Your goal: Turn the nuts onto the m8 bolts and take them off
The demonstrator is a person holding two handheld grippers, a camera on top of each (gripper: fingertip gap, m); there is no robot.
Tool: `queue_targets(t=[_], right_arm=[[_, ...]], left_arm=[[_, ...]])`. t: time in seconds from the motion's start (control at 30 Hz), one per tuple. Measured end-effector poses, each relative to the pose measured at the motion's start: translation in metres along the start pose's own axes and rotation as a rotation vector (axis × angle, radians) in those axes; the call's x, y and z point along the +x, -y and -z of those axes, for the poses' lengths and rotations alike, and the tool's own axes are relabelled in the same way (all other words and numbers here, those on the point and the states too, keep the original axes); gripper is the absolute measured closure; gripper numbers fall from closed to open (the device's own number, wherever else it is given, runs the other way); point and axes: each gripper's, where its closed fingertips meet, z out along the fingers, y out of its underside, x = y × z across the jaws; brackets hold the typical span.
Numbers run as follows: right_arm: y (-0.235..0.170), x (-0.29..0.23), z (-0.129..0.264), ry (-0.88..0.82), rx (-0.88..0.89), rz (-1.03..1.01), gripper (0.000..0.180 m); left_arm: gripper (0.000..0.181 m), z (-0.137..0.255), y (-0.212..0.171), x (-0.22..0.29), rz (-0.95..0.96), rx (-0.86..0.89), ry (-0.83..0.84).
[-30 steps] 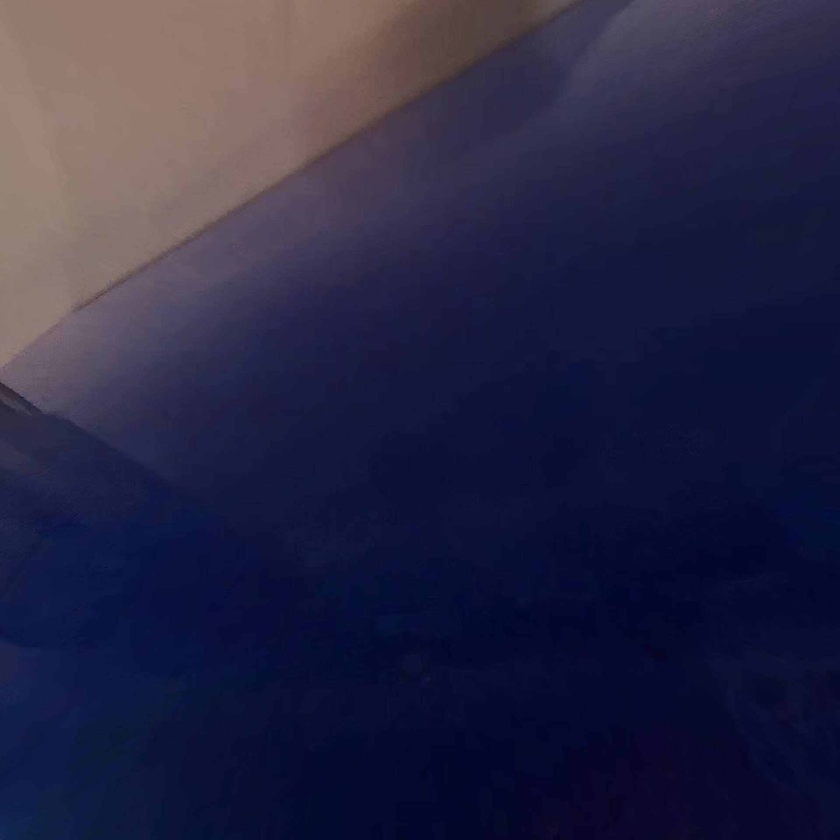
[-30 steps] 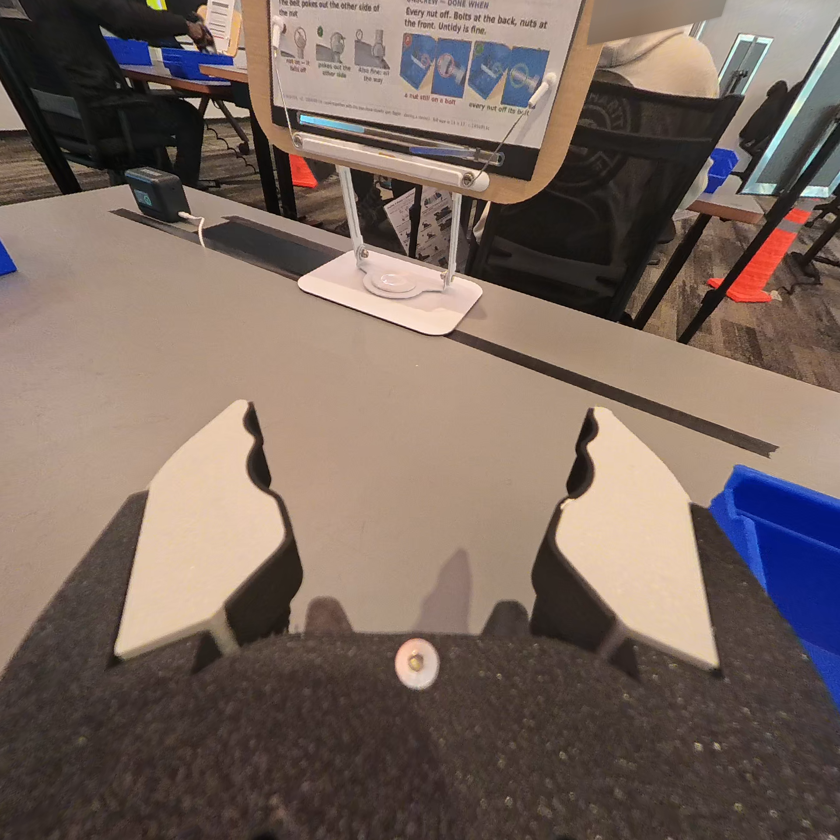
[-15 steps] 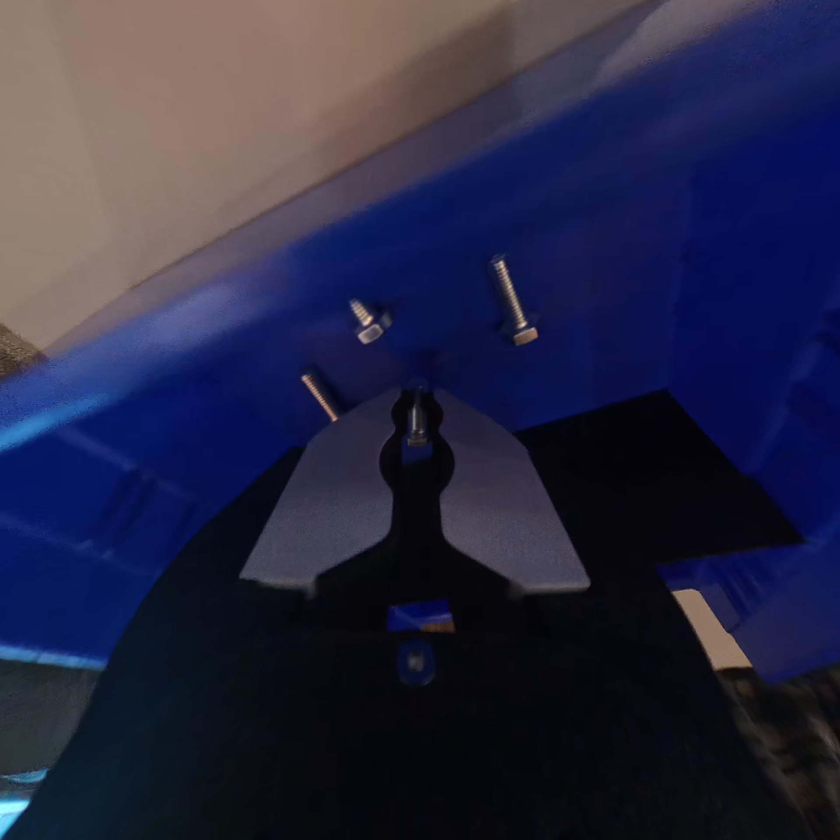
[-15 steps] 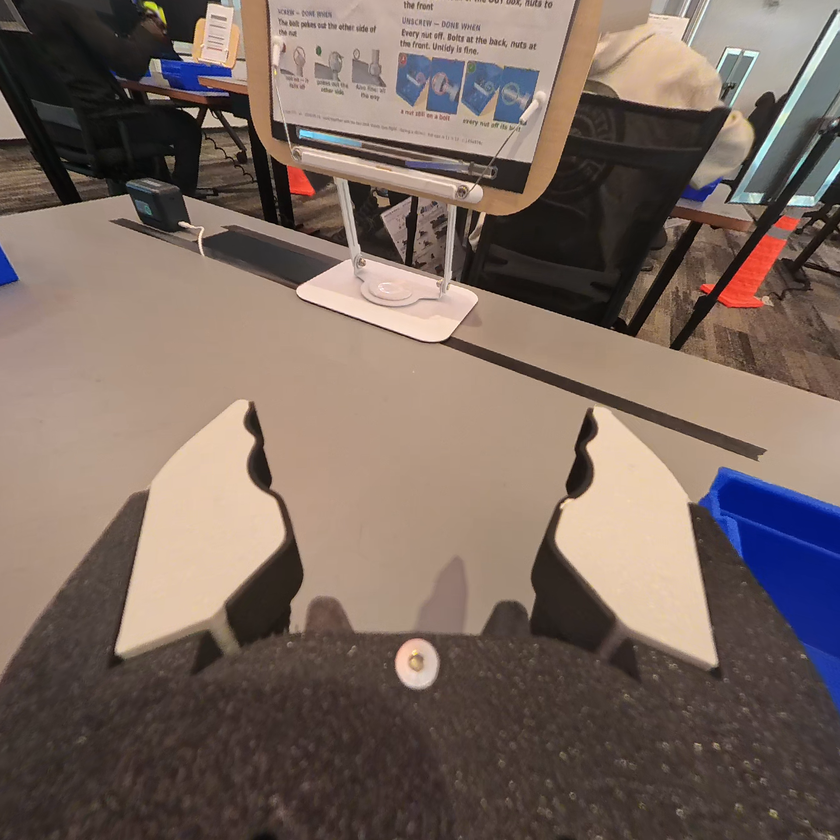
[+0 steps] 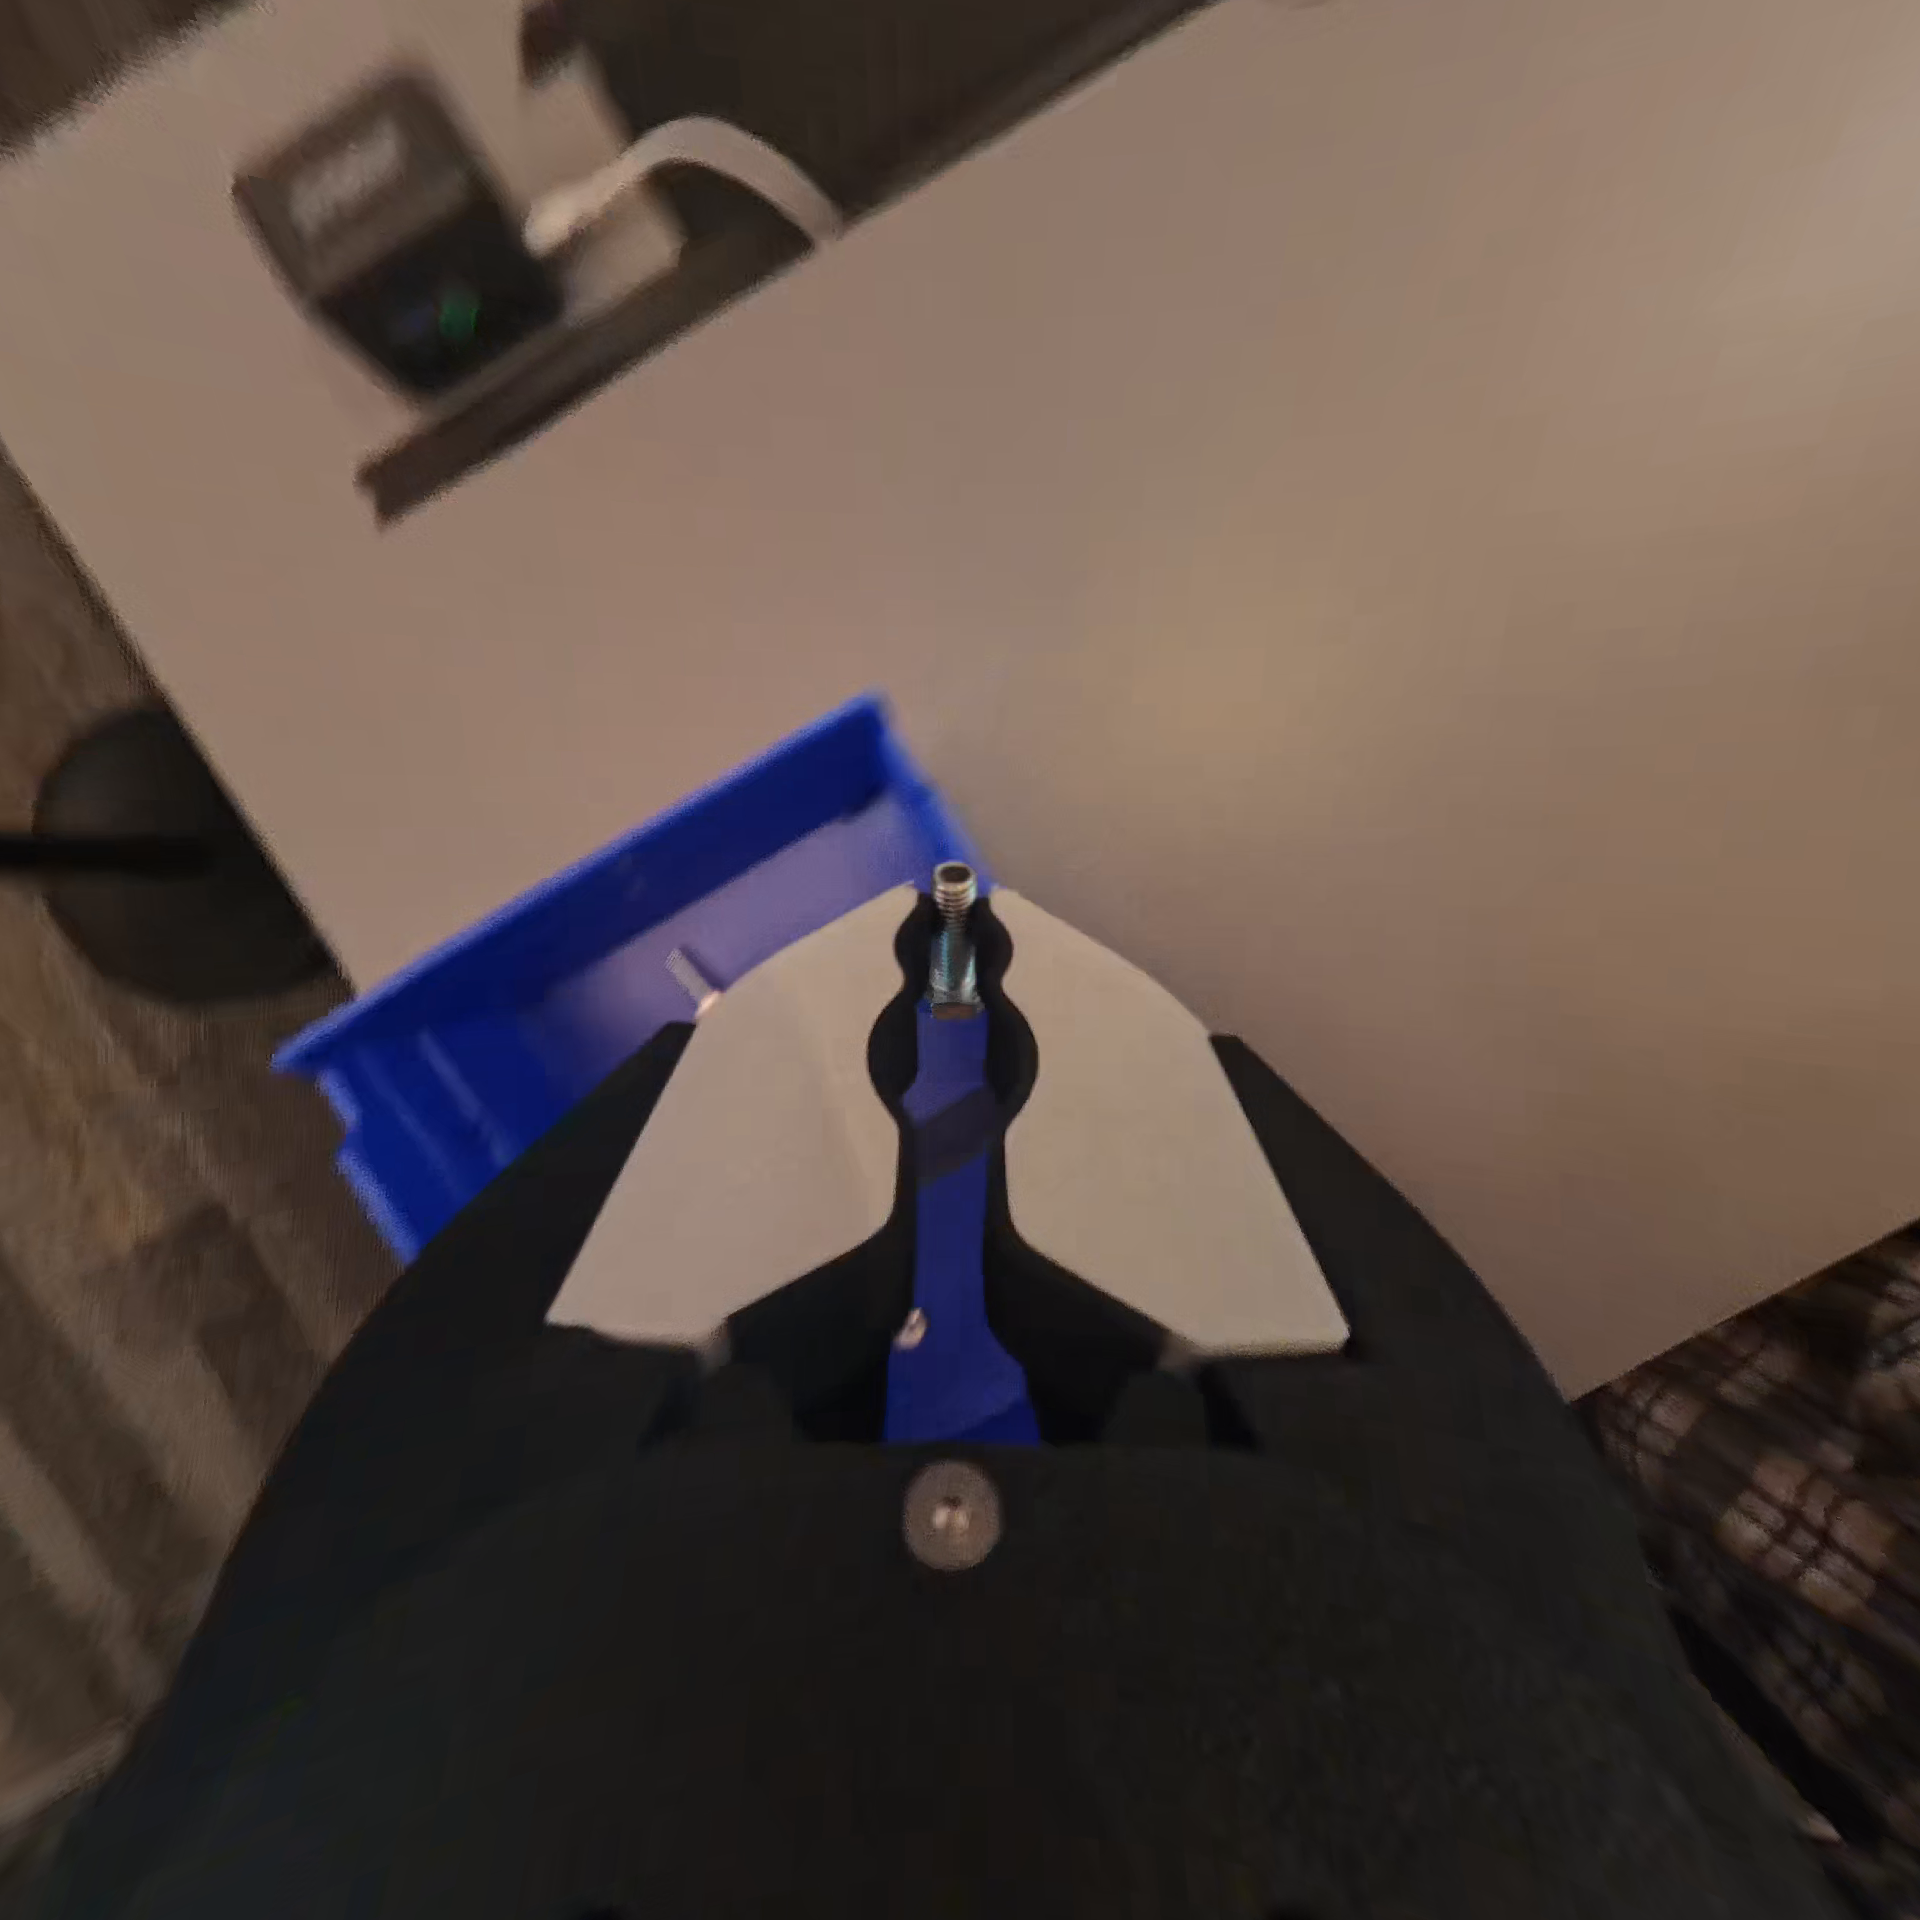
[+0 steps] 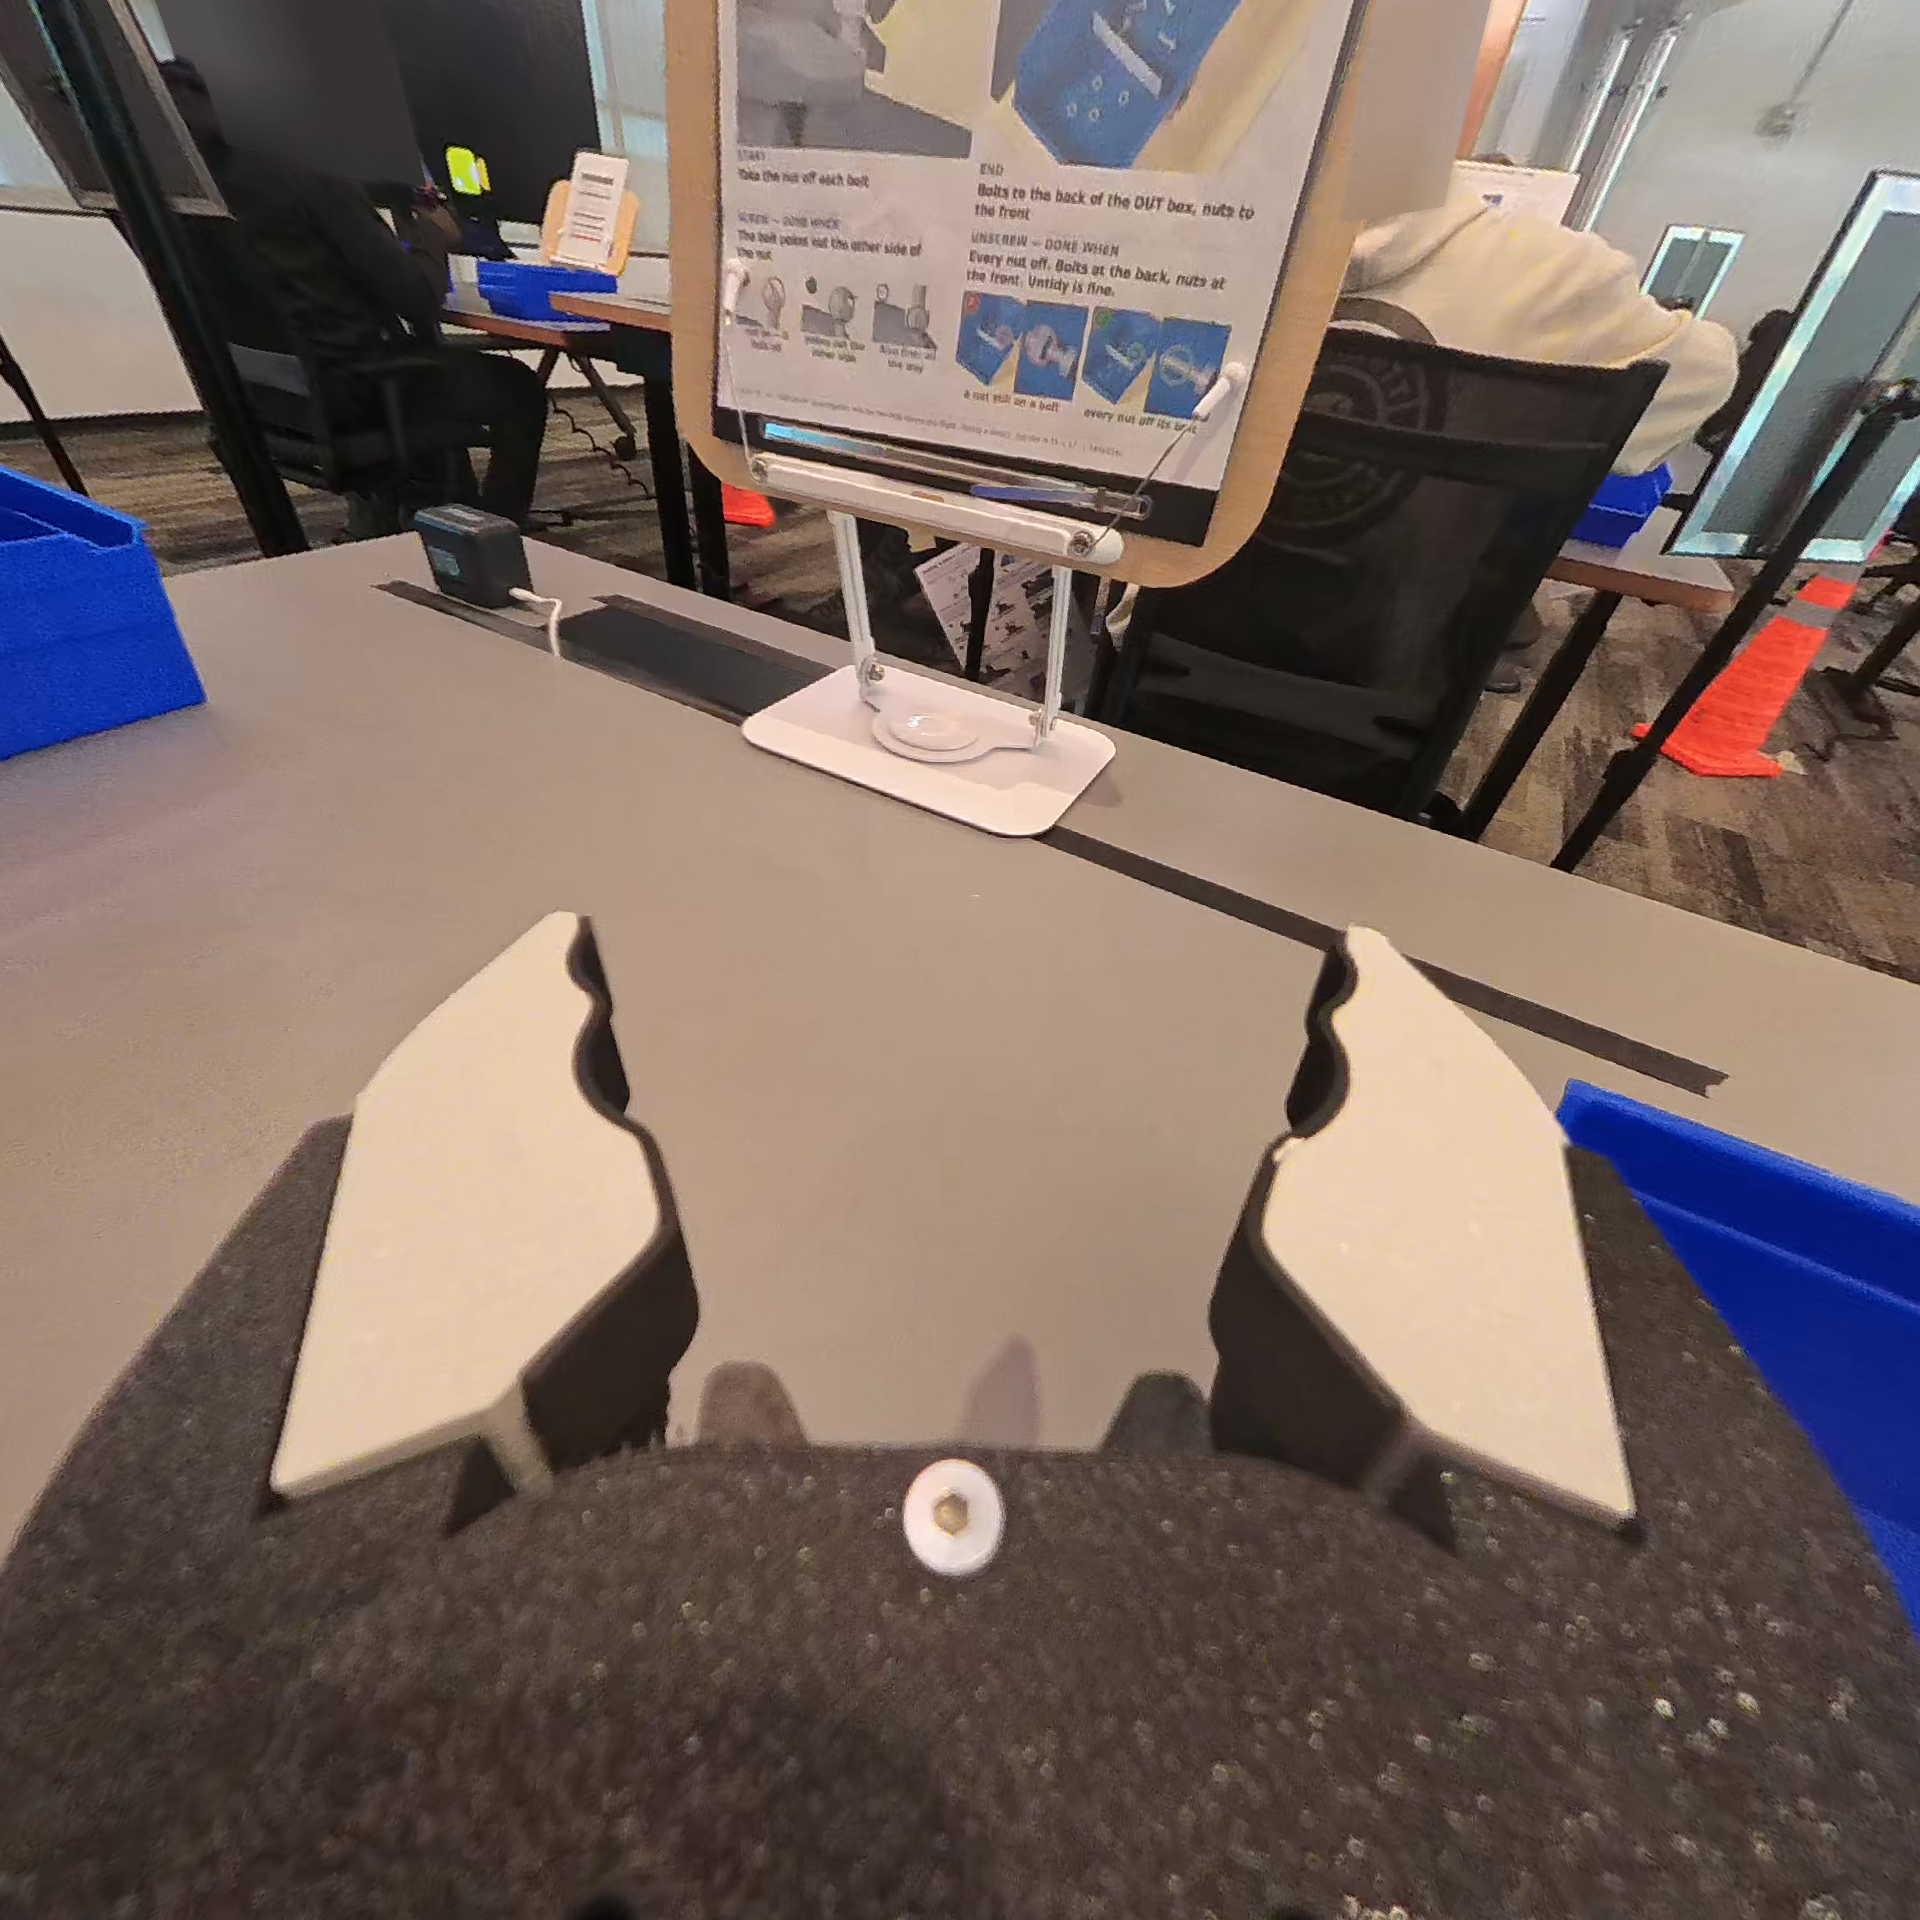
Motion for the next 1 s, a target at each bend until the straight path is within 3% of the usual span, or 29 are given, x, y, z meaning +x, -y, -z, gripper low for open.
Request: queue_targets(t=[0.13, 0.27, 0.4, 0.53, 0.67, 1.0], right_arm=[[0.004, -0.008, 0.01, 0.03, 0.011, 0.005, 0.055], [0.005, -0.013, 0.019, 0.047, 0.01, 0.019, 0.056], [0.0, -0.016, 0.024, 0.059, 0.007, 0.013, 0.057], [-0.017, -0.022, 0.02, 0.084, -0.032, -0.002, 0.056], [-0.032, -0.027, 0.013, 0.102, -0.074, 0.001, 0.056], [-0.05, -0.028, -0.012, 0.123, -0.113, -0.02, 0.056]], left_arm=[[0.174, 0.005, 0.052, 0.084, -0.146, 0.209, -0.106], [0.174, -0.015, 0.088, 0.17, -0.259, 0.364, -0.257], [0.174, -0.062, 0.108, 0.262, -0.317, 0.522, -0.485], [0.174, -0.124, 0.104, 0.337, -0.362, 0.561, -0.655], [0.174, -0.161, 0.096, 0.367, -0.4, 0.57, -0.693], [0.174, -0.204, 0.071, 0.368, -0.482, 0.481, -0.677]])
